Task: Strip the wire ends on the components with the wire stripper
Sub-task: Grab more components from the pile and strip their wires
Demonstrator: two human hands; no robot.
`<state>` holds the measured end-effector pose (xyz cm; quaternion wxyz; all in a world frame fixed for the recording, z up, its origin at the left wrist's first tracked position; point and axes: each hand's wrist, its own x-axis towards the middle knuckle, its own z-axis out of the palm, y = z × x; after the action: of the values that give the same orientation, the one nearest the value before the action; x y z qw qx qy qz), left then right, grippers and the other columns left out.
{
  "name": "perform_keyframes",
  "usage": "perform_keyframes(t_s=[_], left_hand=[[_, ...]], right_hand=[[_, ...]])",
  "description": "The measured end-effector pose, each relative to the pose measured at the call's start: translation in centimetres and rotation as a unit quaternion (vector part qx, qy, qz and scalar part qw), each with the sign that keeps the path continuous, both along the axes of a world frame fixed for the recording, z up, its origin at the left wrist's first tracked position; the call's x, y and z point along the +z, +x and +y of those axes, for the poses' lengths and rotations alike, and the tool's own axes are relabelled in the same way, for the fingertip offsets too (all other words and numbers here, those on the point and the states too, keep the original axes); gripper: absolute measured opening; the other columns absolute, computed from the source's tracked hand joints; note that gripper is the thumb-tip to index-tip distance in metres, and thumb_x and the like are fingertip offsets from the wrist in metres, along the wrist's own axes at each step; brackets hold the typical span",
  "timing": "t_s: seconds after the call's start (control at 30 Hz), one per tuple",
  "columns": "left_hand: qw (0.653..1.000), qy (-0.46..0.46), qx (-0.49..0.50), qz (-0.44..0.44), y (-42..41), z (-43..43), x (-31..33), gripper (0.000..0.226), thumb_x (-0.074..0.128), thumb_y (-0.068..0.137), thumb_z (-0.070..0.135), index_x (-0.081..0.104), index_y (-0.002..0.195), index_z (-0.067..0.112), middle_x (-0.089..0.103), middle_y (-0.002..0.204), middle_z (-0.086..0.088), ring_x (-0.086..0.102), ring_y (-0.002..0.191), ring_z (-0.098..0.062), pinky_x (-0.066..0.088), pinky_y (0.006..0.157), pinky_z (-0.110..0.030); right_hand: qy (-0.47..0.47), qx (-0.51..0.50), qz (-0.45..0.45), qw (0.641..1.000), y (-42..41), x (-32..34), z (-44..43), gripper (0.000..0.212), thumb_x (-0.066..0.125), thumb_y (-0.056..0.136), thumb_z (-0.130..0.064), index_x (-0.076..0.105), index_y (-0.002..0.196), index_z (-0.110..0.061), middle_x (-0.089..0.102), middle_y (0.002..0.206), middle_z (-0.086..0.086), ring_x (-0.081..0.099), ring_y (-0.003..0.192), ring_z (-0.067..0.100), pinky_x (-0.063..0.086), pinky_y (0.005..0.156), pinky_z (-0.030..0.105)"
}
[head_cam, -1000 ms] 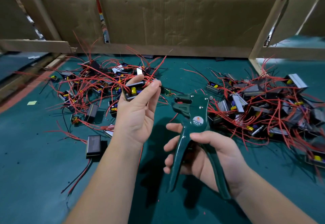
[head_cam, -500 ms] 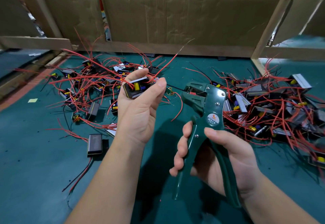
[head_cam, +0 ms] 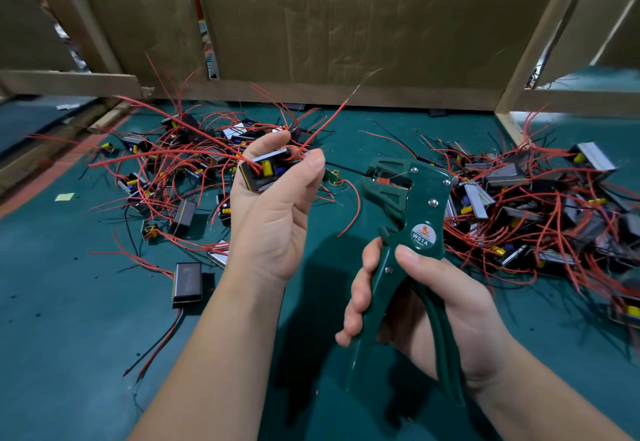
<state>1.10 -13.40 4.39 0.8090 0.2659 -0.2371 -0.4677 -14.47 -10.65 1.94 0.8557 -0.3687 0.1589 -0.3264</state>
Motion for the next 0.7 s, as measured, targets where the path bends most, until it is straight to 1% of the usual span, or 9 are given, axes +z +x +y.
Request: perform_keyframes(t_s=[0.2, 0.27, 0.43, 0.5, 0.57, 0.63, 0.7], left_hand=[[1.000, -0.003, -0.003, -0.004, 0.03, 0.01, -0.05, 0.038, 0.070, 0.059, -0.002, 0.059, 0.092, 0.014, 0.067, 0.067, 0.003, 0.066, 0.063, -0.006, 0.052, 0.061, -0.013], [1.000, -0.002, -0.004, -0.003, 0.11, 0.01, -0.07, 0.037, 0.070, 0.059, -0.002, 0.059, 0.091, 0.014, 0.067, 0.067, 0.002, 0.066, 0.063, -0.006, 0.052, 0.061, -0.013], [1.000, 0.006, -0.008, 0.011, 0.27, -0.02, -0.10, 0.034, 0.070, 0.059, -0.002, 0.061, 0.088, 0.014, 0.065, 0.069, -0.001, 0.066, 0.062, -0.009, 0.053, 0.060, -0.015], [1.000, 0.006, -0.012, 0.020, 0.37, -0.06, -0.06, 0.031, 0.071, 0.061, 0.000, 0.060, 0.087, 0.014, 0.065, 0.069, -0.002, 0.066, 0.060, -0.011, 0.054, 0.061, -0.017], [1.000, 0.003, -0.012, 0.020, 0.44, -0.09, 0.02, 0.027, 0.070, 0.064, 0.005, 0.057, 0.086, 0.014, 0.066, 0.066, -0.001, 0.065, 0.057, -0.009, 0.055, 0.062, -0.018], [1.000, 0.008, -0.005, 0.016, 0.55, -0.16, 0.06, 0.024, 0.070, 0.065, 0.006, 0.056, 0.083, 0.014, 0.065, 0.063, 0.001, 0.065, 0.057, -0.008, 0.055, 0.062, -0.018], [1.000, 0.018, -0.004, 0.005, 0.66, -0.16, 0.05, 0.020, 0.070, 0.065, 0.007, 0.056, 0.078, 0.013, 0.066, 0.062, -0.001, 0.065, 0.056, -0.009, 0.054, 0.060, -0.018]], right_hand=[[-0.007, 0.004, 0.001, 1.000, 0.03, -0.05, 0.04, 0.035, 0.080, 0.071, -0.037, 0.065, 0.086, -0.009, 0.062, 0.072, 0.018, 0.064, 0.063, 0.033, 0.054, 0.065, 0.047], [-0.012, 0.001, 0.011, 1.000, 0.04, -0.10, 0.09, 0.038, 0.079, 0.070, -0.042, 0.065, 0.085, -0.010, 0.061, 0.070, 0.018, 0.063, 0.061, 0.033, 0.054, 0.063, 0.046], [-0.016, -0.014, 0.045, 0.999, -0.05, 0.04, 0.11, 0.052, 0.077, 0.065, -0.058, 0.061, 0.077, -0.009, 0.056, 0.063, 0.017, 0.059, 0.052, 0.031, 0.052, 0.055, 0.044], [-0.012, -0.013, 0.054, 0.998, -0.22, 0.19, 0.23, 0.055, 0.076, 0.064, -0.061, 0.060, 0.075, -0.009, 0.055, 0.060, 0.017, 0.058, 0.049, 0.030, 0.052, 0.053, 0.042], [-0.016, -0.020, 0.069, 0.997, -0.15, 0.26, 0.44, 0.057, 0.074, 0.065, -0.062, 0.058, 0.071, -0.009, 0.052, 0.056, 0.016, 0.055, 0.043, 0.027, 0.050, 0.049, 0.038], [-0.010, -0.050, 0.089, 0.995, 0.13, 0.18, 0.41, 0.056, 0.070, 0.067, -0.063, 0.054, 0.064, -0.009, 0.047, 0.051, 0.013, 0.049, 0.036, 0.024, 0.047, 0.044, 0.033], [0.012, -0.065, 0.093, 0.993, 0.24, 0.25, -0.08, 0.052, 0.059, 0.075, -0.061, 0.055, 0.062, -0.010, 0.046, 0.052, 0.012, 0.049, 0.037, 0.024, 0.047, 0.043, 0.032]])
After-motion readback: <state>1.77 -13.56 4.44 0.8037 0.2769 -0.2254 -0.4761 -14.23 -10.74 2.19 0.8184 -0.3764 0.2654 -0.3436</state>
